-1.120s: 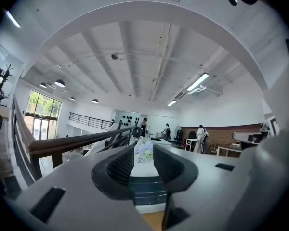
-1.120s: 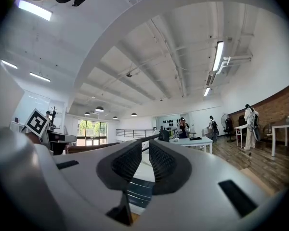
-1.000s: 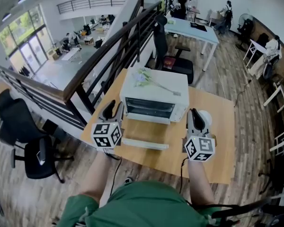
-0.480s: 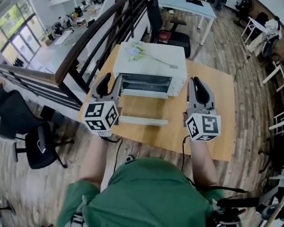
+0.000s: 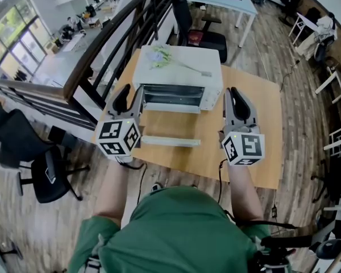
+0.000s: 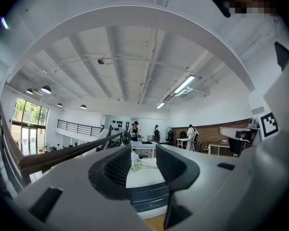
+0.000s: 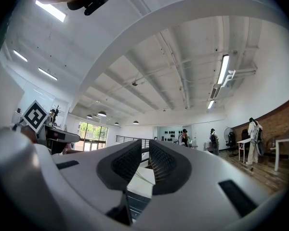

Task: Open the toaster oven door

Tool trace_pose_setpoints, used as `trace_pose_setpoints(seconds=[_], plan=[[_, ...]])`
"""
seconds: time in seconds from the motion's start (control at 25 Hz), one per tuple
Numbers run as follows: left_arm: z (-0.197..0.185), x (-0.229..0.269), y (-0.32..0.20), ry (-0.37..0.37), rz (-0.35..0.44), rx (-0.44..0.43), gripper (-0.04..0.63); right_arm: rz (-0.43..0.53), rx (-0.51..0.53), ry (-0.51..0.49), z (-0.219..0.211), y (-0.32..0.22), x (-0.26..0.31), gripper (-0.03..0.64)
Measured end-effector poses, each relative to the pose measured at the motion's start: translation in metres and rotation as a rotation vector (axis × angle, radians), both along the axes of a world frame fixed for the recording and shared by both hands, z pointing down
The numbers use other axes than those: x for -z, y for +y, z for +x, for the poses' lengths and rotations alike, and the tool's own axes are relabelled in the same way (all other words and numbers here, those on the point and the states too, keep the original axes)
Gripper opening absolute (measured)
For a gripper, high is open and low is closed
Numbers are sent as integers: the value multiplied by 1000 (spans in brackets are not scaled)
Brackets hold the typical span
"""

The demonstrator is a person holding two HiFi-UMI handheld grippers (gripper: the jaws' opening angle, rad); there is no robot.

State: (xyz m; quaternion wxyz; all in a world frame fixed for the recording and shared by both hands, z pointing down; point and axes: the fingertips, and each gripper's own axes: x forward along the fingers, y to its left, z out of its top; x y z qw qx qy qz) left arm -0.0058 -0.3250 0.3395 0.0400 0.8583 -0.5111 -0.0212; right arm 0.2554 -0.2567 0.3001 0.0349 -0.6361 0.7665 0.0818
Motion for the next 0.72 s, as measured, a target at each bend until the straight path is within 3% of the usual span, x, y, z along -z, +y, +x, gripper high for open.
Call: trace_pose_setpoints(seconds=[0.72], plan=[[5, -3, 9, -5, -11, -5, 155, -9, 14, 3, 4, 5, -6, 60]])
